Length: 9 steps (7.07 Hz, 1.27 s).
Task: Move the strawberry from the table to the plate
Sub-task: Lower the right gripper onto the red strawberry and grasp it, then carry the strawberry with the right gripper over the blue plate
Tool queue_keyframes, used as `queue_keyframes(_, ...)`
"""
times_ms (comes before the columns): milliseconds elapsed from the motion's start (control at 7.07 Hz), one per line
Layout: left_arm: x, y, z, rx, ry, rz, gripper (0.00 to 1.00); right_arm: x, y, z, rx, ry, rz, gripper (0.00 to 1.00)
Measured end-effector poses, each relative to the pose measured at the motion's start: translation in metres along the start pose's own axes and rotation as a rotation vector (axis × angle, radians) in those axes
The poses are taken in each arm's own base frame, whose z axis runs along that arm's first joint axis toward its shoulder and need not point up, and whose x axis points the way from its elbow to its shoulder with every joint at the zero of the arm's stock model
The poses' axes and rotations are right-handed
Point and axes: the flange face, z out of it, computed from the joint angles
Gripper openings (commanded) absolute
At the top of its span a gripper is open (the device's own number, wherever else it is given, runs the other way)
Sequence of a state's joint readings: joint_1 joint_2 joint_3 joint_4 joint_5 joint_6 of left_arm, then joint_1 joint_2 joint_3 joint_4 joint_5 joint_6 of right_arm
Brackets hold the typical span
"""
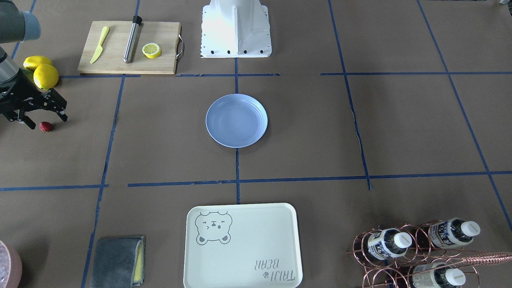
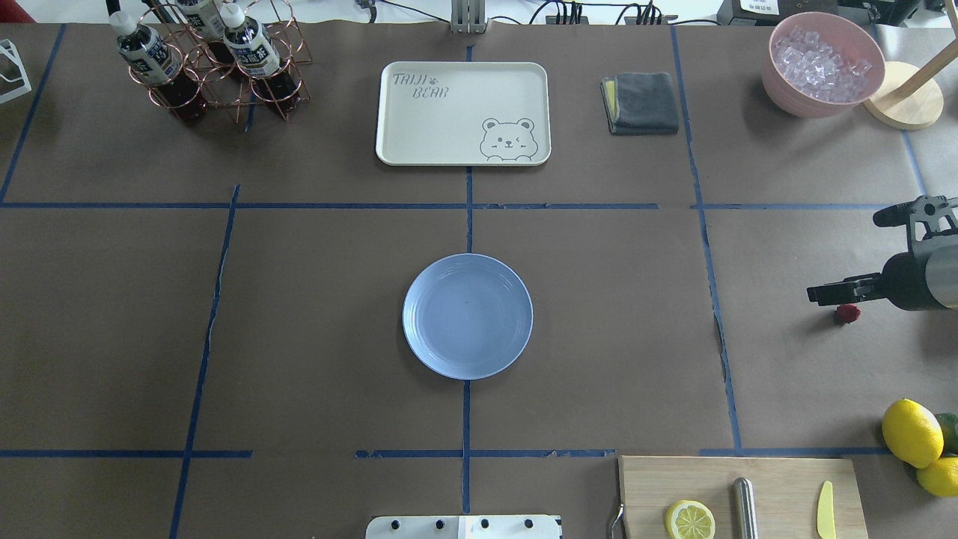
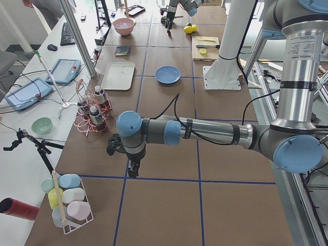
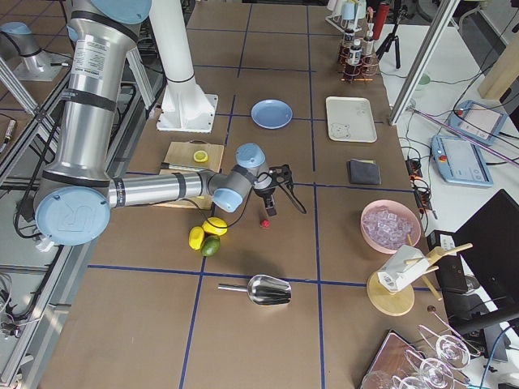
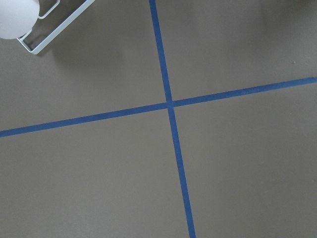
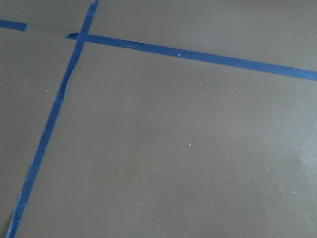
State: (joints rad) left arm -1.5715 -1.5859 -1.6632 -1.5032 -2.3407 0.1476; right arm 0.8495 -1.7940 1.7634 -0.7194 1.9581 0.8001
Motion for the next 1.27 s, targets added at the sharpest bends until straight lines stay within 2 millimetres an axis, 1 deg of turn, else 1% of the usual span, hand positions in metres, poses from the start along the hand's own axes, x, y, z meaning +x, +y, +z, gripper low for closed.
queue_keyframes(141,0.001,0.0,-0.001,0.001,0.0,0.001,1.0,0.013,0.005,0.011,0.0,0.03,-0.01,0.87)
queue_keyframes(283,0.001,0.0,-0.001,0.002,0.0,0.001,1.0,0.02,0.009,0.017,-0.006,0.047,-0.016,0.76)
queue_keyframes(424,0.001,0.0,-0.001,0.002,0.0,0.002,1.0,0.025,0.014,0.022,-0.019,0.057,-0.018,0.62)
queue_keyframes(566,0.002,0.0,-0.002,0.003,0.0,0.003,1.0,0.029,0.022,0.026,-0.038,0.064,-0.021,0.43)
queue_keyframes(707,0.002,0.0,-0.002,0.004,0.0,0.004,1.0,0.032,0.03,0.027,-0.057,0.066,-0.024,0.02)
queue_keyframes(848,0.002,0.0,-0.002,0.005,-0.001,0.005,1.0,0.032,0.034,0.028,-0.073,0.06,-0.025,0.0)
queue_keyframes(990,0.003,0.0,-0.002,0.005,-0.001,0.005,1.0,0.026,0.033,0.025,-0.074,0.043,-0.03,0.0)
queue_keyframes(1131,0.003,-0.001,-0.003,0.006,0.0,0.006,1.0,0.01,0.024,0.018,-0.056,0.015,-0.04,0.0)
queue_keyframes(1273,0.004,-0.002,-0.004,0.007,0.0,0.008,1.0,-0.012,0.008,0.011,-0.033,-0.02,-0.05,0.0)
